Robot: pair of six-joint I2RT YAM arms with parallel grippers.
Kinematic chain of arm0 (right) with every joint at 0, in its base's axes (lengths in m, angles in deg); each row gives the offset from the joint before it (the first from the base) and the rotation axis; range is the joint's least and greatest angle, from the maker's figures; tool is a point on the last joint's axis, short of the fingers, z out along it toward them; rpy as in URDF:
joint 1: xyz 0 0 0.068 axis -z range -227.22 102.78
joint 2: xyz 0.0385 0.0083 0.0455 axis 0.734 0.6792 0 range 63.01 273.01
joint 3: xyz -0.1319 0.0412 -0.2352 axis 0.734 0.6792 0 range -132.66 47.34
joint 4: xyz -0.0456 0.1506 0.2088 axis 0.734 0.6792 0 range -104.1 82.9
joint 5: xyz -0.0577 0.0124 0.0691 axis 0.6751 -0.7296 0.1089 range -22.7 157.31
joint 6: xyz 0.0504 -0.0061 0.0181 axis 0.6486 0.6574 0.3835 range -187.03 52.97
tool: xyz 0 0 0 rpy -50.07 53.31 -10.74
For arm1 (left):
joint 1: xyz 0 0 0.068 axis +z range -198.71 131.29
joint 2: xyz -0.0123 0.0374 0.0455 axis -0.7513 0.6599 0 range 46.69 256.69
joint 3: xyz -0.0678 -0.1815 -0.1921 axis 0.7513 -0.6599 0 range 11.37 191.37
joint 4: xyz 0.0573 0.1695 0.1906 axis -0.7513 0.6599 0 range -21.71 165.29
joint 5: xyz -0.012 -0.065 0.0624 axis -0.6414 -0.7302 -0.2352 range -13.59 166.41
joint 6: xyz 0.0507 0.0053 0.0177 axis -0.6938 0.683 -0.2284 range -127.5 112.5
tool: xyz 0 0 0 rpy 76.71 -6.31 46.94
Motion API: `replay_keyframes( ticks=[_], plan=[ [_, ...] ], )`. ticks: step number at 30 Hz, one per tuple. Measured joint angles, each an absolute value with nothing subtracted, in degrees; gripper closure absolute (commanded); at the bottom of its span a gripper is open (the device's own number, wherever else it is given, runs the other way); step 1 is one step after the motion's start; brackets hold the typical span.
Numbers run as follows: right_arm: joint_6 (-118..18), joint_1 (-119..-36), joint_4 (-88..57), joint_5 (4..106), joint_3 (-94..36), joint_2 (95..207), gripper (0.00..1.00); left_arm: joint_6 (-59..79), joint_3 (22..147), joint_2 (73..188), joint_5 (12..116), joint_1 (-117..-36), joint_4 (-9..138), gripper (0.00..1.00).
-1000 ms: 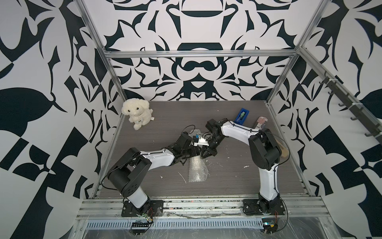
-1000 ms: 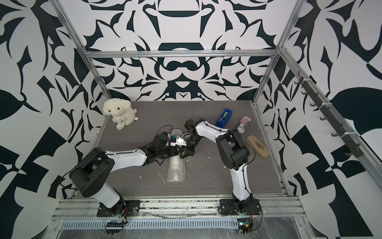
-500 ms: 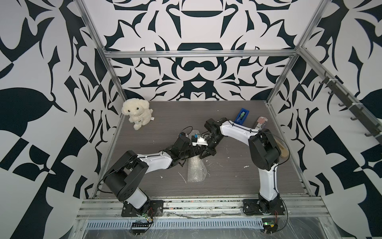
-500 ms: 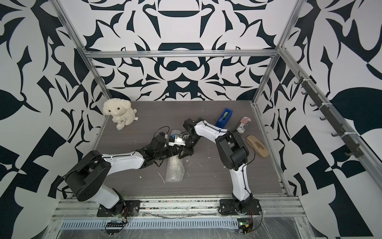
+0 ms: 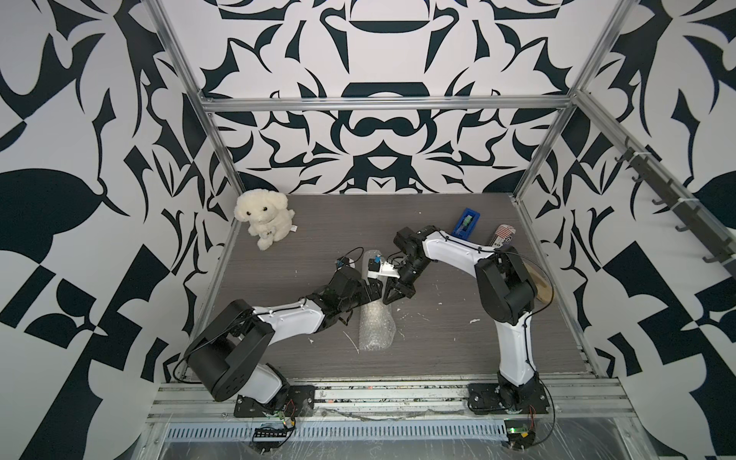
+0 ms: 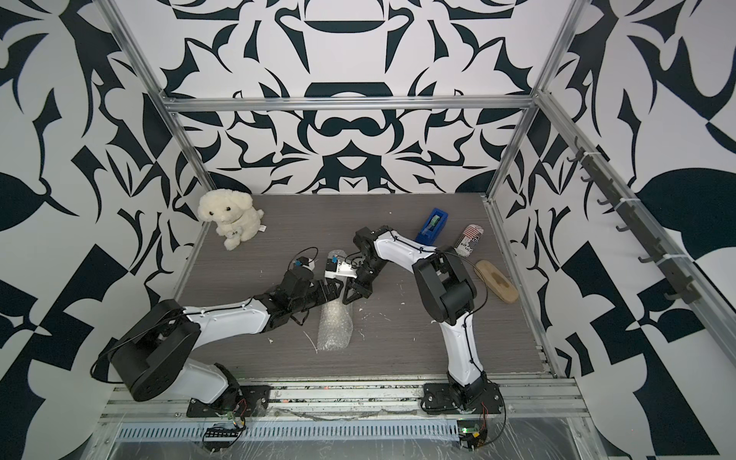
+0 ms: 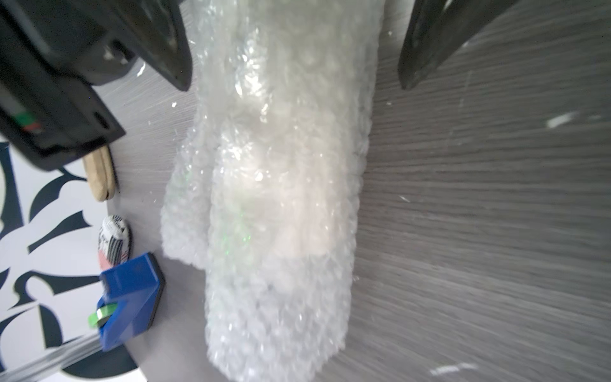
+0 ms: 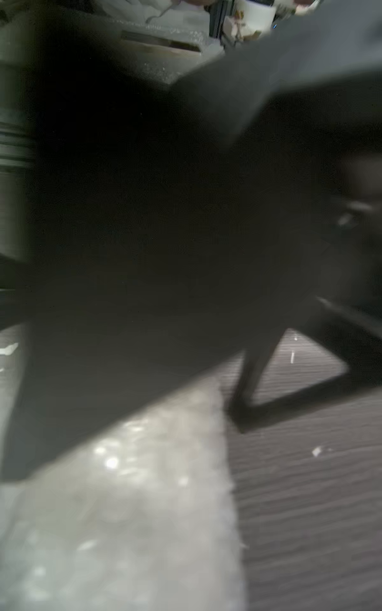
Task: Wrap vases in bubble wrap
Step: Stick the tape on the bubble wrap.
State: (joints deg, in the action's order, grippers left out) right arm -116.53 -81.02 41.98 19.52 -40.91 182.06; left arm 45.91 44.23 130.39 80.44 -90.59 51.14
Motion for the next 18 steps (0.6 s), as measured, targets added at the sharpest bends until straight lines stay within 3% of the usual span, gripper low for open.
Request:
replay_keyframes(
  ticks=[18],
  plan=[
    [-116.31, -82.22, 43.48, 18.86, -42.24, 182.36, 0.93, 45.06, 37.94, 126.21, 78.82, -90.62, 44.41, 0.01]
  ],
)
